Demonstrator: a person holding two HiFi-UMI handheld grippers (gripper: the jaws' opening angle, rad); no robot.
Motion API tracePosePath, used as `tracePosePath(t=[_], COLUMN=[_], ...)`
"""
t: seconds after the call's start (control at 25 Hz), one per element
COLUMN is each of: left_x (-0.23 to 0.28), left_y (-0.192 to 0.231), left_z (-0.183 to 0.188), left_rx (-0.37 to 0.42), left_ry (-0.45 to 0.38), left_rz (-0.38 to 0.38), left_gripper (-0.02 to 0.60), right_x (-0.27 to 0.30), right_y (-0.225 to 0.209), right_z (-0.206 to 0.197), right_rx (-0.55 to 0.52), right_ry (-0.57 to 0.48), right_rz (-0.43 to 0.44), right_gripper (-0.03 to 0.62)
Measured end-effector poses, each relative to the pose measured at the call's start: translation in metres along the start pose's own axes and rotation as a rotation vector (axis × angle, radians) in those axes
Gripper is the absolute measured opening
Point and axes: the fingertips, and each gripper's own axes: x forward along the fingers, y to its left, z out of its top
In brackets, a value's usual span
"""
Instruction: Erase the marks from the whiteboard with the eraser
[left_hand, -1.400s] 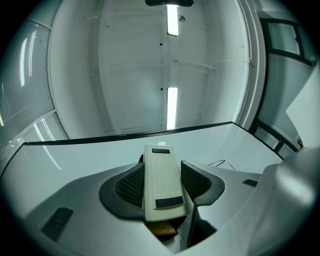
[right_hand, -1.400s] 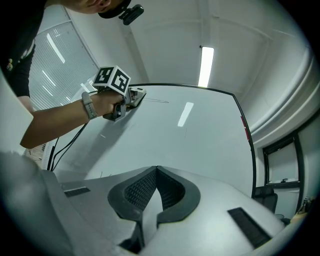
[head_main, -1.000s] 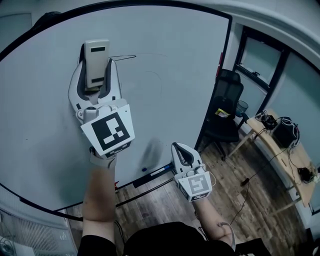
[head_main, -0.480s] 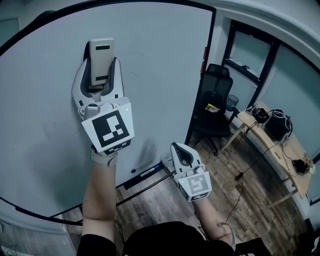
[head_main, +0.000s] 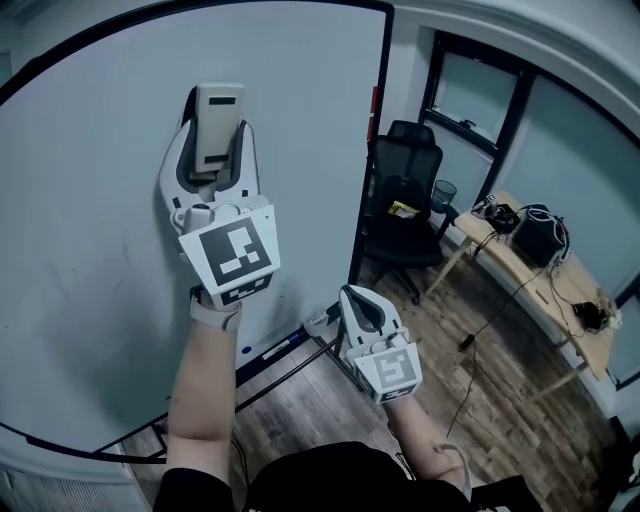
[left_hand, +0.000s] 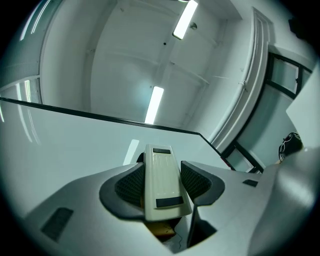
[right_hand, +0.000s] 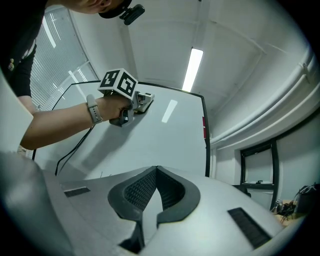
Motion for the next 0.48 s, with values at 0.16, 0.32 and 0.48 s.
tracePosePath(t=[0.16,0.32,0.48], left_x=[-0.004,-0.011,-0.019], left_y=[-0.01,-0.041,-0.057], left_z=[-0.001,-0.018,-0.033], left_rx=[0.021,0.03,0.041], left_ry=[0.001,0.045,0.066], left_rz=[-0.013,-0.057,-0.061], left_gripper=[0.241,0.241,0.241], right_x=[-0.009,-0.014,-0.015], right_y=[-0.014,-0.017,-0.014], right_z=[-0.009,-0.013,-0.02], right_rx=[0.005,0.014,0.027], right_ry=[0.015,0.016,0.029], right_rz=[-0.028,-0.031,-0.022], right_gripper=[0.026,0.026,0.026])
